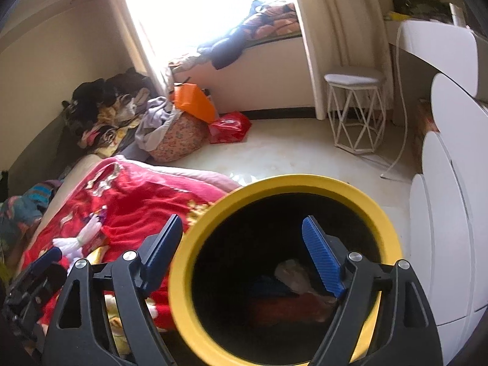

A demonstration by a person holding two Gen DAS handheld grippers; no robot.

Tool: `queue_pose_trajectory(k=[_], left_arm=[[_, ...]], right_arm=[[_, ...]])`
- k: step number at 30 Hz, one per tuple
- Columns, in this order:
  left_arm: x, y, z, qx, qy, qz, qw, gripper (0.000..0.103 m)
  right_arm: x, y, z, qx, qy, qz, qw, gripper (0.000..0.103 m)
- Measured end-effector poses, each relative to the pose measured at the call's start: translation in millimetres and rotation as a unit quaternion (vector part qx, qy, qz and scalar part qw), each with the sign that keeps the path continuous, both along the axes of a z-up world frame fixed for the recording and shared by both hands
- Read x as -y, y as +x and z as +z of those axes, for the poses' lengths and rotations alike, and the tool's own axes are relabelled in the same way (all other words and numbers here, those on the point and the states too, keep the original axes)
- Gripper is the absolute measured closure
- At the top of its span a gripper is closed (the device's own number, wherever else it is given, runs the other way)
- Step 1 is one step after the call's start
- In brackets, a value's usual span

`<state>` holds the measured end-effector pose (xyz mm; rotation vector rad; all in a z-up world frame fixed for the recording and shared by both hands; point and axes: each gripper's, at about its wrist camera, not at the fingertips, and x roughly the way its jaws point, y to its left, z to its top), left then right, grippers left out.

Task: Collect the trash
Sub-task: 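Move both open tools back over the trash on the bedspread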

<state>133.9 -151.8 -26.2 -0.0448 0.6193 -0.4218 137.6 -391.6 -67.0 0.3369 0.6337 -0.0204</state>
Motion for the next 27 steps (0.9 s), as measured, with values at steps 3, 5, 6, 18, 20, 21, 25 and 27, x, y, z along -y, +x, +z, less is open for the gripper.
queue_pose_trajectory(k=[3, 5, 6, 18, 20, 21, 25, 27], left_arm=[[-13.9, -2.0, 5.7, 0.008, 0.000, 0.017, 0.9998, 0.011], [-20.5, -3.6, 8.4, 0.010, -0.001, 0.024, 0.9997, 0.011], [-24.8, -4.7, 10.2, 0.013, 0.000, 0.029, 0.9995, 0.011], [-62.9, -12.2, 21.5, 0.026, -0.001, 0.066, 0.9975, 0.011], [-70.2, -12.8, 22.6, 0.029, 0.002, 0.074, 0.9969, 0.011], [-73.4, -13.0, 23.1, 0.030, 0.003, 0.077, 0.9966, 0.011], [-86.5, -13.6, 27.7, 0.035, 0.001, 0.090, 0.9953, 0.011], [-91.7, -13.2, 29.6, 0.037, 0.003, 0.095, 0.9948, 0.011]], right_arm=[[-15.4, -1.0, 6.5, 0.009, -0.008, 0.012, 1.000, 0.024], [-24.4, -2.7, 10.7, 0.017, -0.011, 0.020, 1.000, 0.024], [-29.8, -3.5, 12.7, 0.021, -0.012, 0.025, 0.999, 0.024], [-88.7, -10.8, 23.8, 0.041, -0.041, 0.086, 0.995, 0.023], [-94.8, -10.8, 24.7, 0.043, -0.042, 0.090, 0.994, 0.022], [-97.6, -11.4, 24.9, 0.044, -0.042, 0.091, 0.994, 0.022], [-109.0, -15.1, 25.2, 0.045, -0.040, 0.100, 0.993, 0.022], [-116.6, -15.9, 26.2, 0.045, -0.044, 0.107, 0.992, 0.022]])
